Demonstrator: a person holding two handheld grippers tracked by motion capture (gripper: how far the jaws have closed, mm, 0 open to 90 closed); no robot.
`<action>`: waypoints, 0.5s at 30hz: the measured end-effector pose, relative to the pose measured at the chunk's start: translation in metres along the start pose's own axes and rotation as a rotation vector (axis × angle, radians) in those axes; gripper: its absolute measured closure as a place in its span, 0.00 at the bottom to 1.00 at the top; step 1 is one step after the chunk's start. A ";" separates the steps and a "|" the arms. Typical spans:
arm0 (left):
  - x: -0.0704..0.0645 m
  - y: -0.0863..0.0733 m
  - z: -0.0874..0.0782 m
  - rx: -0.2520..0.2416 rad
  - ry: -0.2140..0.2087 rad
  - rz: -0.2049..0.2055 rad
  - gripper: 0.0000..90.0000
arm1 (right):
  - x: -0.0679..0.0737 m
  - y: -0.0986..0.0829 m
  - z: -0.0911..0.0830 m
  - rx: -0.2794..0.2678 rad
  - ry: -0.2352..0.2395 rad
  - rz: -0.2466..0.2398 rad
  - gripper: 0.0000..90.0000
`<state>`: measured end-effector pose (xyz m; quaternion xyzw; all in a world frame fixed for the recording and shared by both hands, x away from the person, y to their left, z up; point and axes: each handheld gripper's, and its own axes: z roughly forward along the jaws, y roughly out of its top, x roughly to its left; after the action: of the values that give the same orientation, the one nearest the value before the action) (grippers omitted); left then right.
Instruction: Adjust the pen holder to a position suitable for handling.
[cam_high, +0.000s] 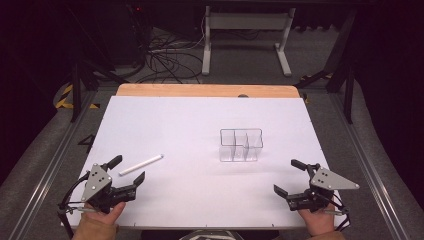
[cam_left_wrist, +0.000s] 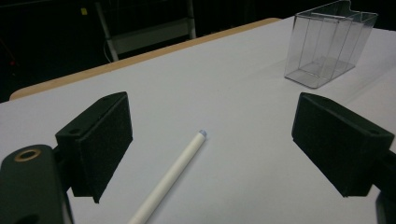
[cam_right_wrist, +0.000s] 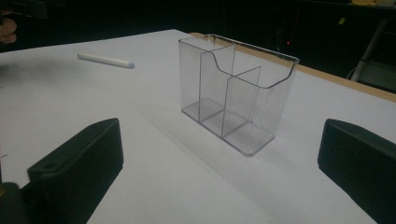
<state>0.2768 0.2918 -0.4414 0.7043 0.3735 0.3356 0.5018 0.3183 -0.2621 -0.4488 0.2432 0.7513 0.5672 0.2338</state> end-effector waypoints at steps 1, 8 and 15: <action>0.000 0.000 0.000 0.002 0.004 -0.001 0.15 | 0.000 0.000 0.000 -0.001 -0.001 0.000 0.01; 0.000 0.001 0.001 0.004 -0.006 -0.015 0.16 | 0.001 -0.002 0.002 0.011 0.008 -0.003 0.02; -0.003 0.005 0.002 0.018 0.006 0.051 0.15 | 0.003 -0.002 0.001 0.011 -0.003 -0.016 0.03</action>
<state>0.2780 0.2873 -0.4372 0.7172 0.3600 0.3468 0.4856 0.3165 -0.2605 -0.4513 0.2392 0.7561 0.5607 0.2380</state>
